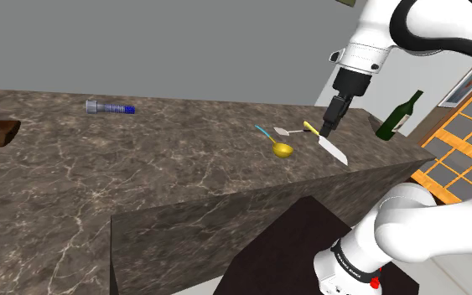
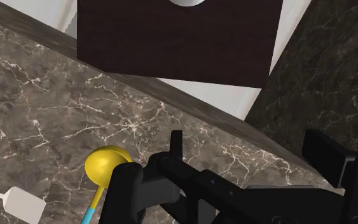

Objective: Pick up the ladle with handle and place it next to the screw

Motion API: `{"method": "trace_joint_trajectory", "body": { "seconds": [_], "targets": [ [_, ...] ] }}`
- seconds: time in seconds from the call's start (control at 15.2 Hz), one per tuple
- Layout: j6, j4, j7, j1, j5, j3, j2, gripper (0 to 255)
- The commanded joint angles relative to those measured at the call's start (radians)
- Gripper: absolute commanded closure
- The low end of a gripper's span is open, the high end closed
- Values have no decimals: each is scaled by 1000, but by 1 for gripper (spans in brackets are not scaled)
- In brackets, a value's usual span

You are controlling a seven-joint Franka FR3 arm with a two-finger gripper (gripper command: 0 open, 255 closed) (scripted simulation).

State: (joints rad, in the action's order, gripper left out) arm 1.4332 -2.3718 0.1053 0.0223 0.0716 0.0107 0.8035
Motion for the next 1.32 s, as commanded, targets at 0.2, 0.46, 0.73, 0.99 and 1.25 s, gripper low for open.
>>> {"method": "trace_joint_trajectory", "body": {
  "seconds": [0.2, 0.46, 0.73, 0.99, 1.25],
  "targets": [
    [99, -26, -10, -26, -6, 22, -66, 0],
    [229, -44, -21, -58, -9, 52, -167, 0],
    [352, -44, -30, -87, -6, 85, -281, 0],
    [467, -26, -35, -111, 7, 120, -405, 0],
    [570, 9, -32, -132, 31, 156, -536, 0]
  ]
}}
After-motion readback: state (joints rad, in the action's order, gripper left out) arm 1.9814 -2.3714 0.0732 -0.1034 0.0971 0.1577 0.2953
